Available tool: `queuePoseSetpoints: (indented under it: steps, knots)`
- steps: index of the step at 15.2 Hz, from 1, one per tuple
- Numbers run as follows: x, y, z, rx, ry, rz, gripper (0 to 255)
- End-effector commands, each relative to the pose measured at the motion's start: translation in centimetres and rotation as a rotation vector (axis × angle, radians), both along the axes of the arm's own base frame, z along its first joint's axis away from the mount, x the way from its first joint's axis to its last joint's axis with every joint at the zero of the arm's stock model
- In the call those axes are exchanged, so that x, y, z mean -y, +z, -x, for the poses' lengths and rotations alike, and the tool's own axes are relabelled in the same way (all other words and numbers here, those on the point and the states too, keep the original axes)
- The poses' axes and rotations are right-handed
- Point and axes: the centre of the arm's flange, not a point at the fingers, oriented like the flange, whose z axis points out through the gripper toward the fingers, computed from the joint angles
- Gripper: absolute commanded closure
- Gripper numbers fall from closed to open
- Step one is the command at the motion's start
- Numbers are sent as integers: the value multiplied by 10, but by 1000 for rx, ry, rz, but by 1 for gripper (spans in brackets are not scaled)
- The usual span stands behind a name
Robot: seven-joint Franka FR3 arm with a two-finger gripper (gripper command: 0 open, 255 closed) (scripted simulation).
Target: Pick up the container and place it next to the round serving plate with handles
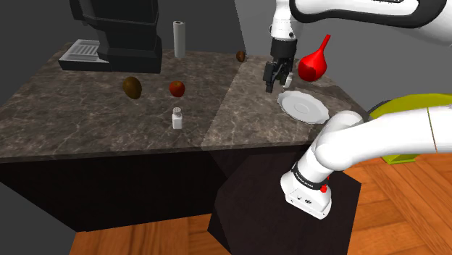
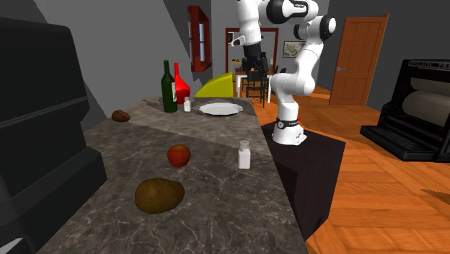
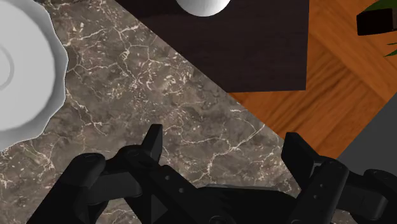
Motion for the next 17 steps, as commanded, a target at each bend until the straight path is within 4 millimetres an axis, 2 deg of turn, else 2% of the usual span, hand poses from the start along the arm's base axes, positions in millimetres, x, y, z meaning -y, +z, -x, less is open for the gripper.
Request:
queuePoseSetpoints:
  steps: [1, 17]
  knots:
    - [0, 0, 0, 0, 0, 0, 0]
    - [-120, -71, -162, -9, 5, 15, 0]
